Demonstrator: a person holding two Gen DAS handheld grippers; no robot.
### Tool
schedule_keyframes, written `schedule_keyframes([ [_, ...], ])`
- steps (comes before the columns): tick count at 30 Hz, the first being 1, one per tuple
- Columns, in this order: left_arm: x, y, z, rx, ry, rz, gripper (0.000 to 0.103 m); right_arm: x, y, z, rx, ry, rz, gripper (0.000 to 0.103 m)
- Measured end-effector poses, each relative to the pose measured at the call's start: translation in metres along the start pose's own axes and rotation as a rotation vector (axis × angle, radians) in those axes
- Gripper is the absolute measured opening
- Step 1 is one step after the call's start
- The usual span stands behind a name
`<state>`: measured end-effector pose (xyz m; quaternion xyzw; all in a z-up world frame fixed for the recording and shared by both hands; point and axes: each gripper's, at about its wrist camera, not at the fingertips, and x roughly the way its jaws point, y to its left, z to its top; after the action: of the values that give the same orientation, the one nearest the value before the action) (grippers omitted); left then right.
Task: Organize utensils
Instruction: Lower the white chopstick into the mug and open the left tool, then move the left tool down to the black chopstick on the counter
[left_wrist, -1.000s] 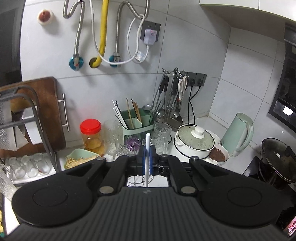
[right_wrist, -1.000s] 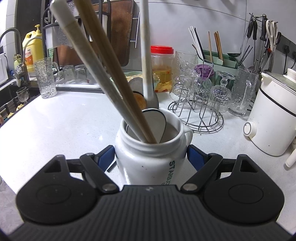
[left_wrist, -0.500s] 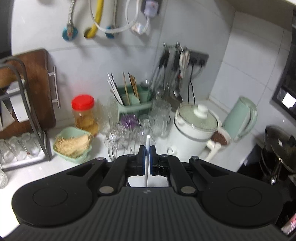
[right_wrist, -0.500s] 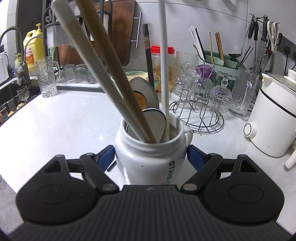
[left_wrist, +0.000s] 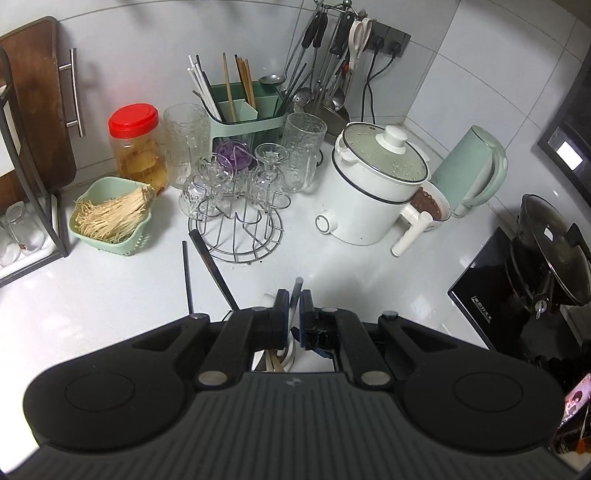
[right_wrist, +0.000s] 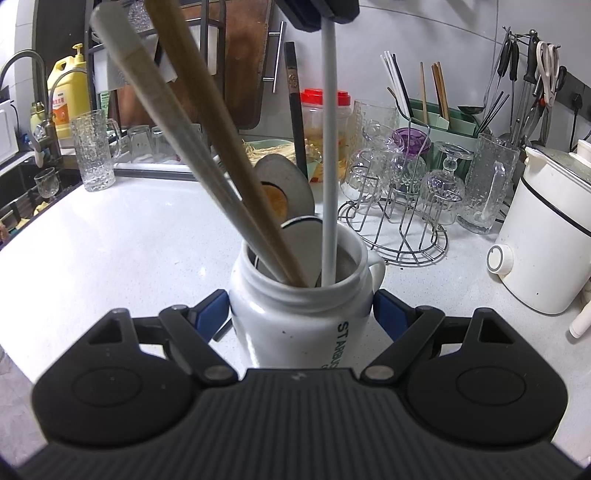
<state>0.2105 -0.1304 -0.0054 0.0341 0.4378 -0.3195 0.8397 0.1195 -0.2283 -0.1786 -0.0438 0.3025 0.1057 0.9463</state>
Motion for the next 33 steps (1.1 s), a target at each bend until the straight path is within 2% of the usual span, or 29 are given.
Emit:
schedule_keyframes([
  [3, -0.003, 0.002, -0.001, 0.001, -0.002, 0.001, 0.006, 0.0, -0.001, 0.0, 0.004, 0.001, 0.0, 0.087],
  [5, -0.007, 0.002, -0.002, 0.005, -0.011, 0.009, 0.018, 0.0, -0.001, 0.0, 0.009, 0.001, -0.002, 0.087],
  [7, -0.014, 0.003, -0.003, 0.006, -0.04, 0.023, 0.043, 0.001, 0.0, 0.0, 0.012, 0.002, -0.008, 0.088],
  [9, -0.023, 0.004, -0.006, 0.006, -0.069, 0.031, 0.048, 0.001, 0.0, 0.001, 0.025, 0.0, -0.008, 0.092],
  [12, -0.038, 0.008, -0.01, -0.005, -0.111, 0.042, 0.05, 0.004, -0.001, 0.002, 0.044, 0.01, 0.012, 0.103],
  [18, -0.07, 0.025, -0.021, -0.038, -0.195, 0.087, 0.05, 0.004, 0.0, 0.005, 0.079, 0.01, 0.017, 0.103],
  [22, -0.081, 0.046, -0.035, -0.087, -0.216, 0.107, 0.051, 0.001, 0.0, 0.007, 0.098, -0.005, -0.005, 0.103],
  [25, -0.081, 0.062, -0.048, -0.116, -0.211, 0.134, 0.051, -0.002, 0.001, 0.009, 0.094, -0.011, -0.024, 0.103],
  [30, -0.076, 0.088, -0.074, -0.154, -0.224, 0.19, 0.051, -0.005, 0.004, 0.011, 0.086, -0.012, -0.008, 0.102],
  [33, -0.071, 0.103, -0.091, -0.188, -0.226, 0.17, 0.051, -0.004, 0.007, 0.013, 0.065, -0.015, -0.025, 0.098],
])
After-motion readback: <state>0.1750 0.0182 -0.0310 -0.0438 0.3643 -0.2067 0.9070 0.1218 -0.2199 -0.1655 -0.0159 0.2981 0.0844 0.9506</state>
